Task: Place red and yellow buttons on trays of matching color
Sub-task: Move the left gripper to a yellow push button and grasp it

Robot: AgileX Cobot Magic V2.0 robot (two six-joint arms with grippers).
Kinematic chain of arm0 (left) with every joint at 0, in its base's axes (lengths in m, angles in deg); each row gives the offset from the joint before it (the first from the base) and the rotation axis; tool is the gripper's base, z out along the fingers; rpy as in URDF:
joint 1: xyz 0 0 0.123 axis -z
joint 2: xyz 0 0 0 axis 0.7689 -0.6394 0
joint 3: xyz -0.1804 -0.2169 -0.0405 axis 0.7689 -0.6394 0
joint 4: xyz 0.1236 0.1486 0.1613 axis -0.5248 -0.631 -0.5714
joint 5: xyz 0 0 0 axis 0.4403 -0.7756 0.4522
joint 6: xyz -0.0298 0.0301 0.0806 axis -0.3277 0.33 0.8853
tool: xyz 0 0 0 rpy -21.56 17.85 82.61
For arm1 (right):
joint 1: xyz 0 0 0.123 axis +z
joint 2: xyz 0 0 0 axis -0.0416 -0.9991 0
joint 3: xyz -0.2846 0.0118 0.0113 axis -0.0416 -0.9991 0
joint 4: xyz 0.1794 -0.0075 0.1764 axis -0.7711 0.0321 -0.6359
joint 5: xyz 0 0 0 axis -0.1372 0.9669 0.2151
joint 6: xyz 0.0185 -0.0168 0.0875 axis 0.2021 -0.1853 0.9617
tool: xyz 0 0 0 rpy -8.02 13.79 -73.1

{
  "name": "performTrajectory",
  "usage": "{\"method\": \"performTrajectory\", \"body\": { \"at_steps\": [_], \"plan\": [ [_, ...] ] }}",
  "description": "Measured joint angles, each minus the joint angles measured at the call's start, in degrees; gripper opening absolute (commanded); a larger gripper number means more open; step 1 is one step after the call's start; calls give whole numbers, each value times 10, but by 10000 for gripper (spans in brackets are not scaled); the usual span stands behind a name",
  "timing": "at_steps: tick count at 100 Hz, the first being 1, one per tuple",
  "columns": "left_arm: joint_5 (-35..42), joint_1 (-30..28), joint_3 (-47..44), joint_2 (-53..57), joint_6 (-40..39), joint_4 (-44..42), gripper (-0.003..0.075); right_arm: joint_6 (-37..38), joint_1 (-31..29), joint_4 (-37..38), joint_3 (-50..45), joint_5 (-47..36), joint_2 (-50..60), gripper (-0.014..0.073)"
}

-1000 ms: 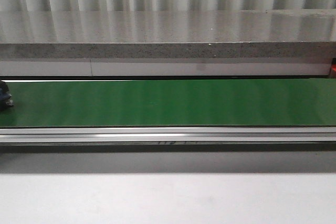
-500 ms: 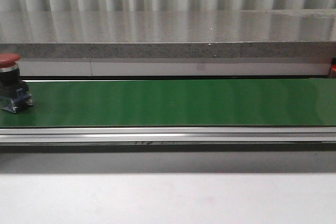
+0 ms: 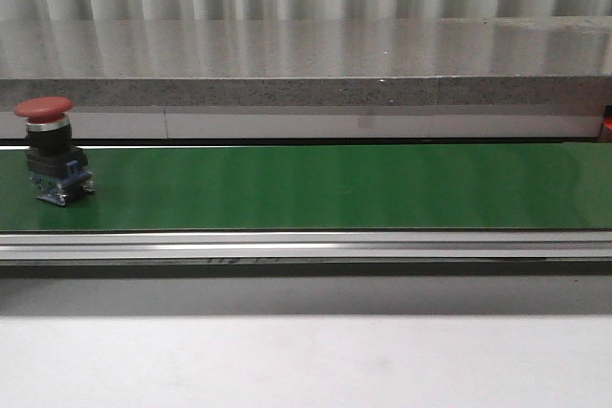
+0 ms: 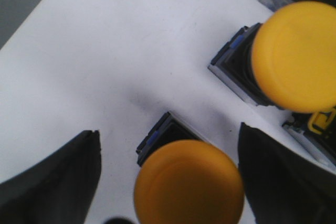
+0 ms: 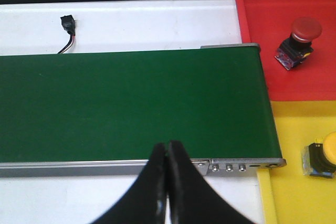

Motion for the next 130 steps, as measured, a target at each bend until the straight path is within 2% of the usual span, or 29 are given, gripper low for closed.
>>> {"method": "performTrajectory", "body": {
  "at_steps": [17,26,46,70,96,115,130],
  "plan": [
    [0,0,1,1,0,-1,85,0,0,0,0,0,0,-67],
    [-6,-1,1,1,0,-1,-22,0,0,0,0,0,0,-67],
    [-42,-1,1,40,0,-1,-20,0,0,0,0,0,0,-67],
    [-73,17,1,155,-1,2,-20,0,0,0,0,0,0,-67],
    [-106,124,1,252,0,2,-20,0,0,0,0,0,0,-67],
    [-116,199,-8,253,2,2,-20,0,0,0,0,0,0,-67],
    [-110,232,-15,234,3,1,-20,0,0,0,0,0,0,-67]
  ]
}}
